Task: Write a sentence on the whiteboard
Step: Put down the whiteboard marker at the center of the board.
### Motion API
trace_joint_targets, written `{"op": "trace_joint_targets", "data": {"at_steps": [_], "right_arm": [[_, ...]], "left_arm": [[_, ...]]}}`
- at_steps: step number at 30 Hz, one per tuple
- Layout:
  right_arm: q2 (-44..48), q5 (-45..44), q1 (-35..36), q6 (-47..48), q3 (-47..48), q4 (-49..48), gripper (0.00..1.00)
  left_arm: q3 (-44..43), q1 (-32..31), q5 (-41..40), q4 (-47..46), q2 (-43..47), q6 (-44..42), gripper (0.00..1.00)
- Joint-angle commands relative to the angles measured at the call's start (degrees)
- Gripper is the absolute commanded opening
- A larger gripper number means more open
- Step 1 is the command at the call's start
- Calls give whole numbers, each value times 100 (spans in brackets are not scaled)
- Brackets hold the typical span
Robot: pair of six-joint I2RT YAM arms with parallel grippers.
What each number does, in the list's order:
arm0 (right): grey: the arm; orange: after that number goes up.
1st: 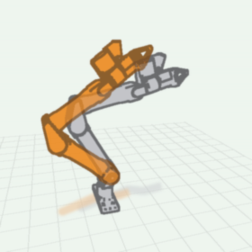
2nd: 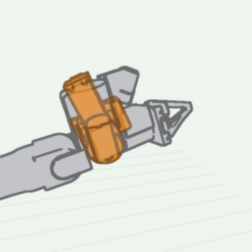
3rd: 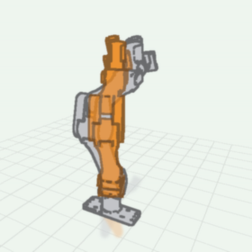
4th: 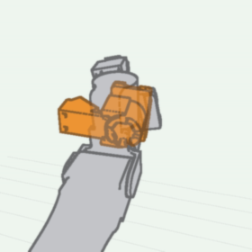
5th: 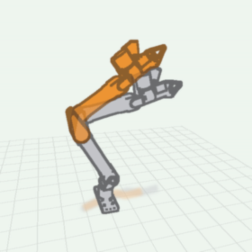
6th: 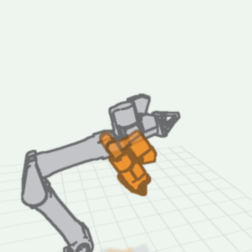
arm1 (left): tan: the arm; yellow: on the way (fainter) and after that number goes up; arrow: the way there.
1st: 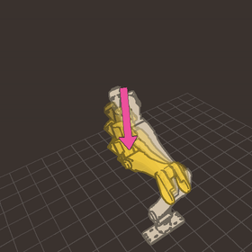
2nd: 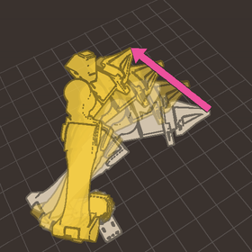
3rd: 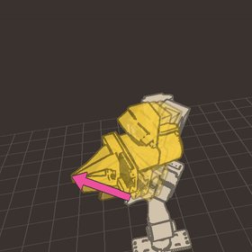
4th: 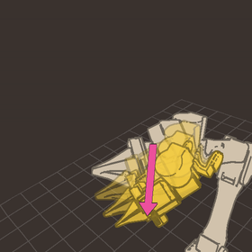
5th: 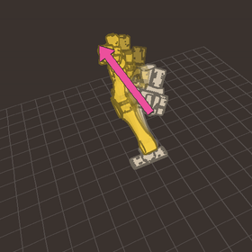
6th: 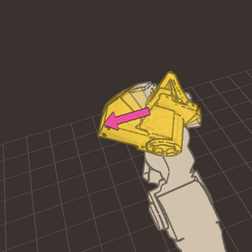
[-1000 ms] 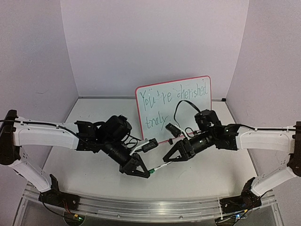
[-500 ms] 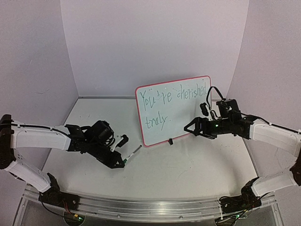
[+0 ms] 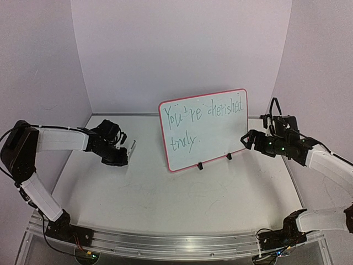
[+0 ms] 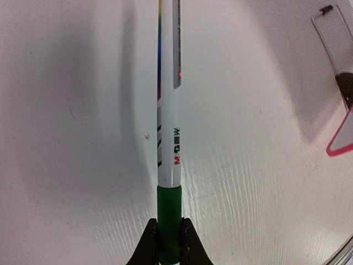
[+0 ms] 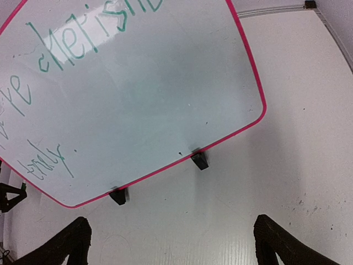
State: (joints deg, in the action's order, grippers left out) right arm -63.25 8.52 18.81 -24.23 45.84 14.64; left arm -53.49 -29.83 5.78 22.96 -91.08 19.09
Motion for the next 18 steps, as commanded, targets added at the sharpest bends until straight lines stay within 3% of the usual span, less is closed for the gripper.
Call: {"op": "trace_joint_targets", "data": {"at_steps": [1, 7, 11, 13, 18], "right_arm": [[103, -470, -39, 45, -94, 13, 98], [125, -575, -62, 32, -190, 12, 98], [140, -620, -104, 63, -232, 5, 98], [115, -626, -124, 88, -247, 3, 98], [5, -636, -203, 166, -282, -42, 98]], "left_arm": [[-411, 453, -78, -528, -323, -271, 4], [-613, 838, 30, -572, -771, -472, 11], [-572, 976, 69, -654, -766, -460, 25], [-517, 1000, 54, -728, -700, -432, 36], [-430, 1078, 24, -879, -564, -390, 79]]}}
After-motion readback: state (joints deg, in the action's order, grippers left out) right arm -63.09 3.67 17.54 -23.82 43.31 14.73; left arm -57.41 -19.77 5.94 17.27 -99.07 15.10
